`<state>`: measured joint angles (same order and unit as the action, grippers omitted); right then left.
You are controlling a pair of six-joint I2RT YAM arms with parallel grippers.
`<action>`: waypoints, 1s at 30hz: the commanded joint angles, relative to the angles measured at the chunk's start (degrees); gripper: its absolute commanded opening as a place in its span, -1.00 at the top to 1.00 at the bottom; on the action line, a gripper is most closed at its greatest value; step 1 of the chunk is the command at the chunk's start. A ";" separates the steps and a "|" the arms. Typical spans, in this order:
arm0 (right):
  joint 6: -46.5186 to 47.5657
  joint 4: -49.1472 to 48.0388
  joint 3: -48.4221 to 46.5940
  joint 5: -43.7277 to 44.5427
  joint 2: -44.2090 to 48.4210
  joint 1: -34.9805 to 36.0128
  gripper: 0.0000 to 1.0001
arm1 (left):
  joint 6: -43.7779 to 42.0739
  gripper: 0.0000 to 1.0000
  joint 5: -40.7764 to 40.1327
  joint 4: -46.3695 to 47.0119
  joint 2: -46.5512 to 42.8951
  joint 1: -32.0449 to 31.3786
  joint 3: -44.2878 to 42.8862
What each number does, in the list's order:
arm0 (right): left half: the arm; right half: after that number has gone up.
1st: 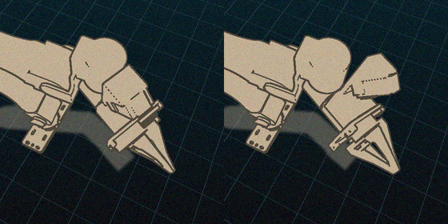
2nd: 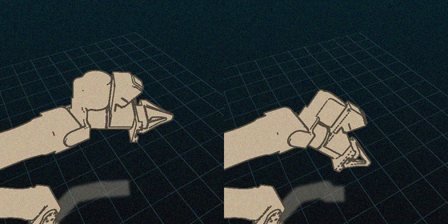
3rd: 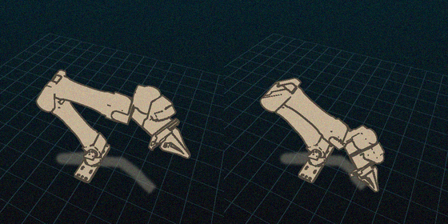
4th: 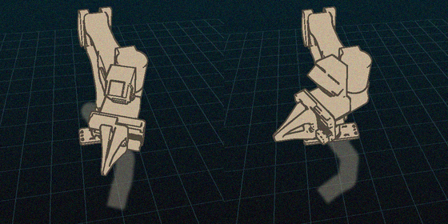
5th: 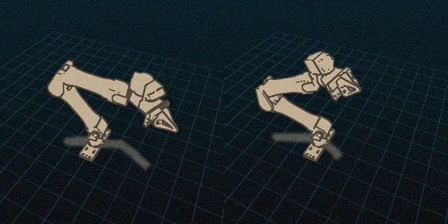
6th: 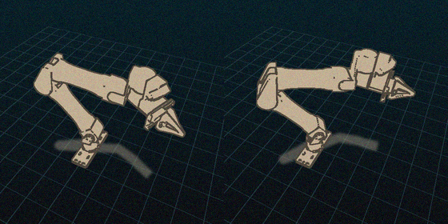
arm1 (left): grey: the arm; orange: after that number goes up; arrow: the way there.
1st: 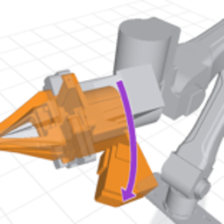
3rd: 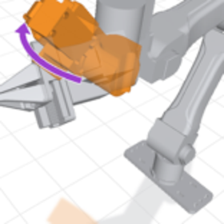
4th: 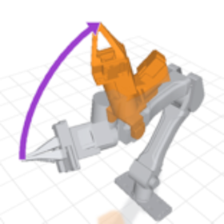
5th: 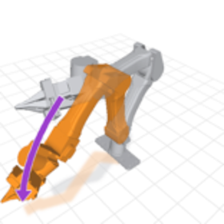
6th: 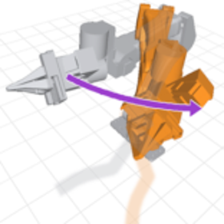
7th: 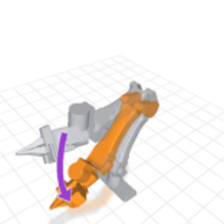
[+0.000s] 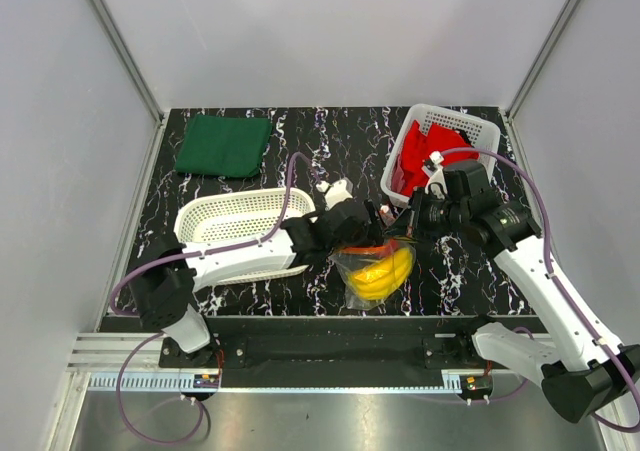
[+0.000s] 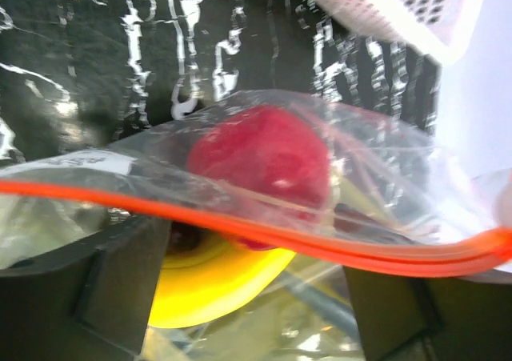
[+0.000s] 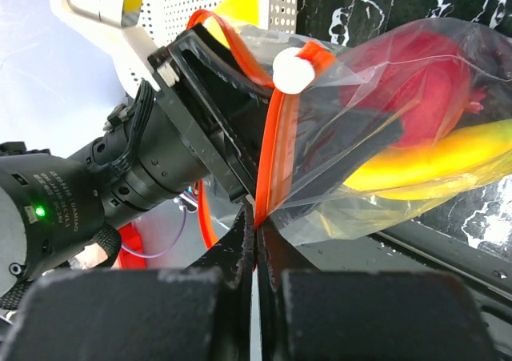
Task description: Open the zip-top bag and remove the fake food
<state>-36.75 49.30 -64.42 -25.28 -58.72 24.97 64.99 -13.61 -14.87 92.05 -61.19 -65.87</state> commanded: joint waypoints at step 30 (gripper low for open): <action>1.24 -0.61 0.53 2.07 3.17 0.17 1.00 | -8.19 0.66 -11.68 15.06 -4.76 -2.44 3.38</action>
<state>-37.47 48.03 -63.35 -26.15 -57.87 24.97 67.61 -16.93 -0.34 94.56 -62.41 -61.63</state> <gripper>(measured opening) 0.010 0.708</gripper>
